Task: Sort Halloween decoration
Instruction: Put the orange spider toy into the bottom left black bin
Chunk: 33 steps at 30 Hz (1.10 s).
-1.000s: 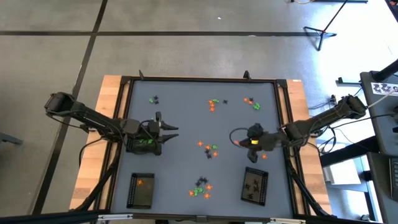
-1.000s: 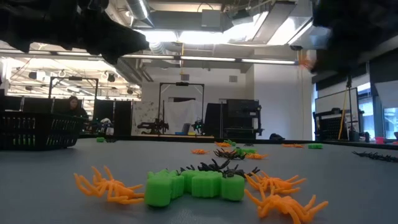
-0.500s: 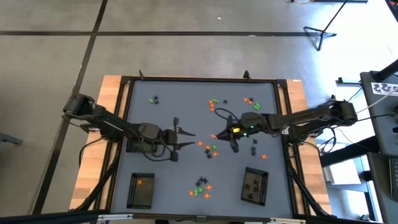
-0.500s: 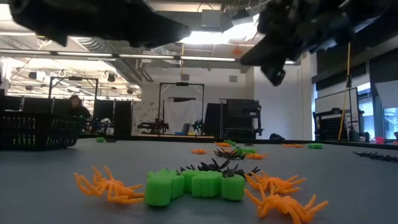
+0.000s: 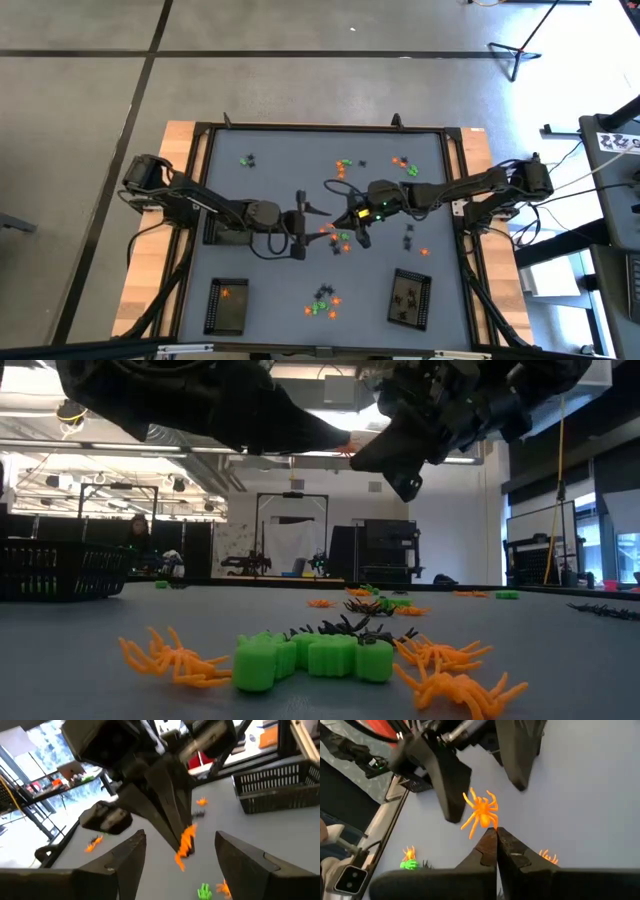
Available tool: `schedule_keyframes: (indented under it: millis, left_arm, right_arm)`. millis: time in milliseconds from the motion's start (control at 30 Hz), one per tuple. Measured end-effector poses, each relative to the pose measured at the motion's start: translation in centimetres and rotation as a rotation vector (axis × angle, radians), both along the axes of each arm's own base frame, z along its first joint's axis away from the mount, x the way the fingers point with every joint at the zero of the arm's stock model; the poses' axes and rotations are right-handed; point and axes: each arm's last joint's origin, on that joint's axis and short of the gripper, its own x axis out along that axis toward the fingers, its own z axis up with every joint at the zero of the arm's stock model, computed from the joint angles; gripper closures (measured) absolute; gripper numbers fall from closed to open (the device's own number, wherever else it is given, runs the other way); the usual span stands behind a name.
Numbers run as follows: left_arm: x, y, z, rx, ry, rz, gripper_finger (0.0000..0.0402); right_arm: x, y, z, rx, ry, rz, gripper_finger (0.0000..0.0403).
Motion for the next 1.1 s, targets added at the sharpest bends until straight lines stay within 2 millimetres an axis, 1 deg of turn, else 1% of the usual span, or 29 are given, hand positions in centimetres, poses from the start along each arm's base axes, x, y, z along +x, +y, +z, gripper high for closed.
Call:
schedule_keyframes:
  millis: [100,200,933,1000,1100]
  left_arm:
    - [-0.04,0.00,-0.15,0.003,0.014,0.002,0.0177]
    - [-0.03,0.02,-0.12,0.002,0.011,0.003,0.0195]
    - [-0.03,-0.15,-0.15,-0.027,0.014,-0.047,0.0385]
    - [-0.03,-0.15,-0.14,-0.031,0.013,-0.046,0.0396]
    - [-0.04,-0.14,-0.15,-0.031,0.014,-0.044,0.0397]
  right_arm:
    - [0.01,0.00,-0.04,-0.003,0.001,0.001,0.0403]
    - [0.02,0.00,-0.01,-0.003,-0.002,0.001,0.0403]
    - [0.09,0.01,0.15,-0.003,-0.023,0.000,0.0403]
    - [0.09,0.01,0.15,-0.003,-0.023,0.000,0.0403]
    - [0.09,0.01,0.13,-0.004,-0.023,0.000,0.0403]
